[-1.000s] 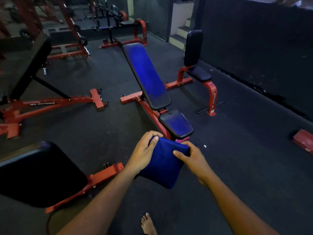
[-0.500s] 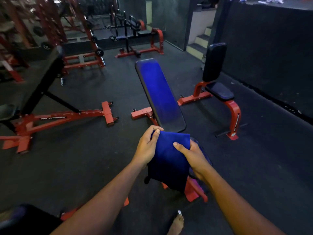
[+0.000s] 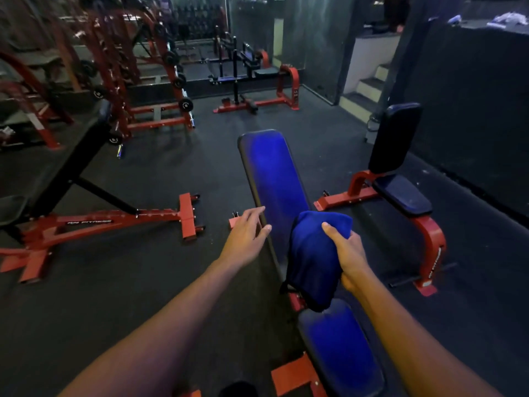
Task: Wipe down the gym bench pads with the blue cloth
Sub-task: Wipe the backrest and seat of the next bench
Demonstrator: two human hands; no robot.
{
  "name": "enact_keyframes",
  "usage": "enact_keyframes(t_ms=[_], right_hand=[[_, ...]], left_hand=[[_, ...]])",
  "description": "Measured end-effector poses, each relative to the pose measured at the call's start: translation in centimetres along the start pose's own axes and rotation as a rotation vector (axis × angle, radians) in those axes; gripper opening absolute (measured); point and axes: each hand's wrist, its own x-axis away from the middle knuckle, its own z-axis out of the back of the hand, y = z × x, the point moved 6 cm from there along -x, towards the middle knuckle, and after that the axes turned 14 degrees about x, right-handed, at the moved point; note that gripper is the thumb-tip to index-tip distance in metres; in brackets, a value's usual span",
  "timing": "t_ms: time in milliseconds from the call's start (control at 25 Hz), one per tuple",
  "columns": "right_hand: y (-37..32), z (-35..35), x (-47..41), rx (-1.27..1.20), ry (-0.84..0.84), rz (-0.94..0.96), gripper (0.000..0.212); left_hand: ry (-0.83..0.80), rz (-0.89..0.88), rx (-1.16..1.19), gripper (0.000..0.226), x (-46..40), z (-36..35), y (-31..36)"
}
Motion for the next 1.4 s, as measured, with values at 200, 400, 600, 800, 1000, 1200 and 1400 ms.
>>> enact_keyframes(t_ms=[200, 400, 600, 800, 1000, 1200, 1400], right_hand=[[-3.4, -3.2, -14.7, 0.111, 0.104, 0.001, 0.025], [-7.8, -8.0, -29.5, 0.227, 0.21, 0.019, 0.003], [-11.5, -11.8, -41.2, 0.367, 0.278, 0.072, 0.003], [-12.3, -14.5, -49.5, 0.417, 0.33, 0.091, 0.025], [-13.2, -17.1, -57.6, 0.462, 0.344, 0.193, 0.016], [-12.8, -18.2, -66.9, 0.516, 0.328, 0.241, 0.011], [-12.3, -20.8, -77.4, 0.638, 0.164, 0.334, 0.013]], left_hand=[[-0.043, -0.086, -0.409, 0.071, -16.7, 2.5, -5.3], [-0.051, -0.028, -0.462, 0.075, -35.5, 3.3, -12.2], [-0.083, 0.012, -0.411, 0.077, -49.3, 2.5, -16.6], [-0.07, 0.007, -0.417, 0.081, -56.6, 1.0, -18.9], [-0.034, -0.023, -0.444, 0.078, -63.0, 0.0, -21.2], [-0.004, 0.017, -0.566, 0.076, -65.8, -3.4, -26.2], [0.193, -0.049, -0.667, 0.083, -66.7, -5.3, -28.5]])
